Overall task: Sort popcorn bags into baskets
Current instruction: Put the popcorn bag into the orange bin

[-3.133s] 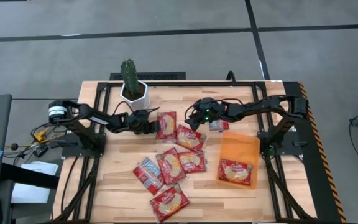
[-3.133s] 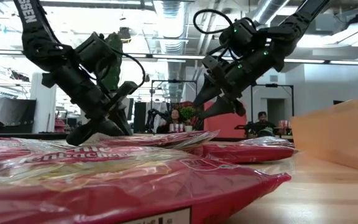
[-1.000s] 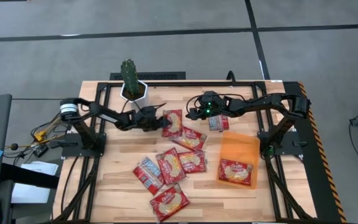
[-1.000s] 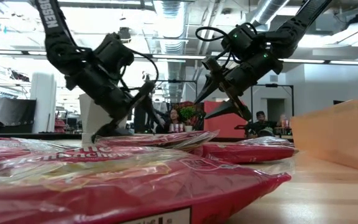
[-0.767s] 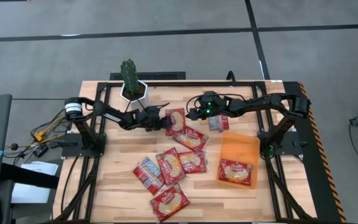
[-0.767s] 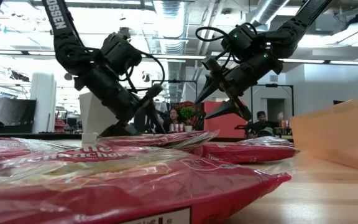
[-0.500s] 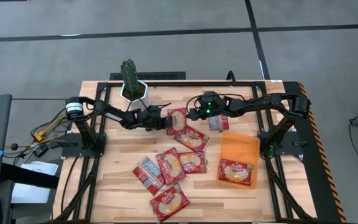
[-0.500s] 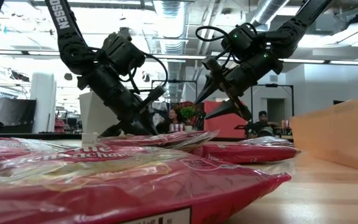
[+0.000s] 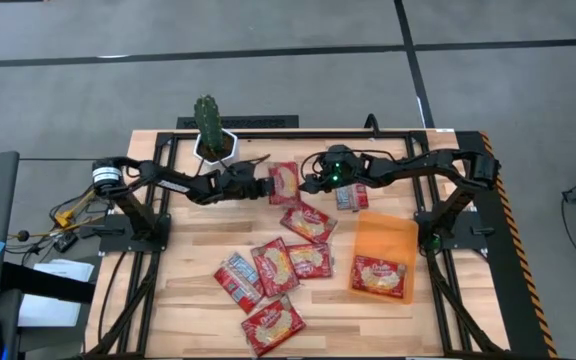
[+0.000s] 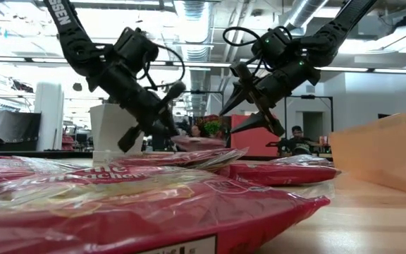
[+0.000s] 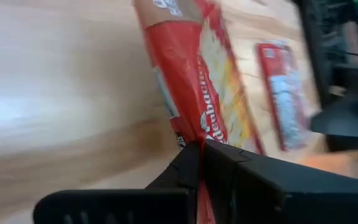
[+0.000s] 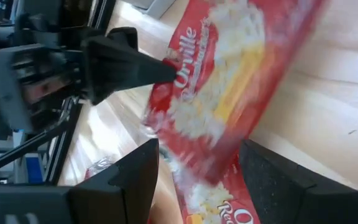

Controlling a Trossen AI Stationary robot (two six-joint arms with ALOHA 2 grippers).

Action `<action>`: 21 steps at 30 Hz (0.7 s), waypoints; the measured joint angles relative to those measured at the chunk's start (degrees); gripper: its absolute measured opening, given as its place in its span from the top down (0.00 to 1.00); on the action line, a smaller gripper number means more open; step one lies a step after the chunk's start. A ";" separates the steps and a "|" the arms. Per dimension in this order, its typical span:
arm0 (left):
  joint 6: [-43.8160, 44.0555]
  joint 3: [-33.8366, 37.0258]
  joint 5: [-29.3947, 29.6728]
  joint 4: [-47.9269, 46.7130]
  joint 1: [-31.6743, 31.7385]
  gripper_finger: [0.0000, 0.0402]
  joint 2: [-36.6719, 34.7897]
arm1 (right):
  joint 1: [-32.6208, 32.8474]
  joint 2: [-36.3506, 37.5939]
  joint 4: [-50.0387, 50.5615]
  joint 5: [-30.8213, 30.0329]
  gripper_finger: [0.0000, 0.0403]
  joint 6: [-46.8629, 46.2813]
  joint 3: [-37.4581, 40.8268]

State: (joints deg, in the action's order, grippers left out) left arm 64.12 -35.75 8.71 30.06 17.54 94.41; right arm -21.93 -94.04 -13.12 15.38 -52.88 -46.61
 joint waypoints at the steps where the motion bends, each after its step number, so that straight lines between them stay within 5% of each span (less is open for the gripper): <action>1: 0.08 0.00 -0.11 0.09 0.00 1.00 -0.74 | 0.00 -0.02 -0.14 0.07 0.39 -0.18 0.00; 21: 0.00 -0.19 3.13 0.24 0.00 1.00 -6.17 | -0.81 -0.02 -0.87 -2.09 0.39 -4.84 0.00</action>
State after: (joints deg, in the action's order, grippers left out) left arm 64.12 -35.93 11.84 30.29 17.54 88.25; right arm -22.74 -94.06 -13.99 13.29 -57.72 -46.61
